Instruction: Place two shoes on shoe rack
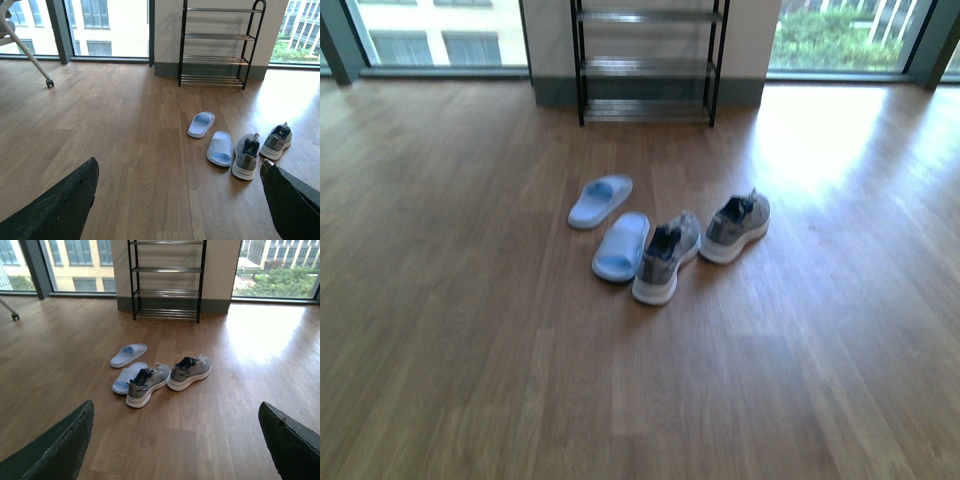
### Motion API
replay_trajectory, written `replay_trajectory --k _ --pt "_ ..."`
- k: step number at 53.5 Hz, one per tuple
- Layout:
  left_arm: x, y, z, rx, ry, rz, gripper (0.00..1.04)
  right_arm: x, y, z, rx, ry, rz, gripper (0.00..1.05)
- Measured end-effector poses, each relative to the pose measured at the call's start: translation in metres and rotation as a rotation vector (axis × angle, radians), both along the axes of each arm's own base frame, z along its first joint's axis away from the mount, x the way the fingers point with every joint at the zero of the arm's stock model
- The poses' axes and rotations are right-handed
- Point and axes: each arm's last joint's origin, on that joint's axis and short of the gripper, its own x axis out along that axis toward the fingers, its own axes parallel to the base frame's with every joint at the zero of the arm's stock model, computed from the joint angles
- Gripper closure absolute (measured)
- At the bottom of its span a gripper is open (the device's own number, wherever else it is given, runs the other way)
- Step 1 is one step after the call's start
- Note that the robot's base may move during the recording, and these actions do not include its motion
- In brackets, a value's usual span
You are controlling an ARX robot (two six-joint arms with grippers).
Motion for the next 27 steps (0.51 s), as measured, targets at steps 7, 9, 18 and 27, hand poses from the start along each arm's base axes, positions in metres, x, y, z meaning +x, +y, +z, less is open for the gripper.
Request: replay_trajectory --k 7,9,18,27 --pt "0.0 0.0 0.0 0.0 0.0 0.0 0.09 0.0 0.0 0.0 0.0 0.0 0.0 0.09" --pt "0.0 0.0 0.0 0.0 0.0 0.0 0.09 0.0 0.0 0.0 0.0 0.0 -0.001 0.09" --pt "0.0 0.0 0.0 0.0 0.0 0.0 0.09 0.0 0.0 0.0 0.0 0.0 -0.001 0.09" --pt "0.0 0.0 0.0 0.0 0.0 0.0 0.09 0.0 0.0 0.0 0.0 0.0 0.0 0.09"
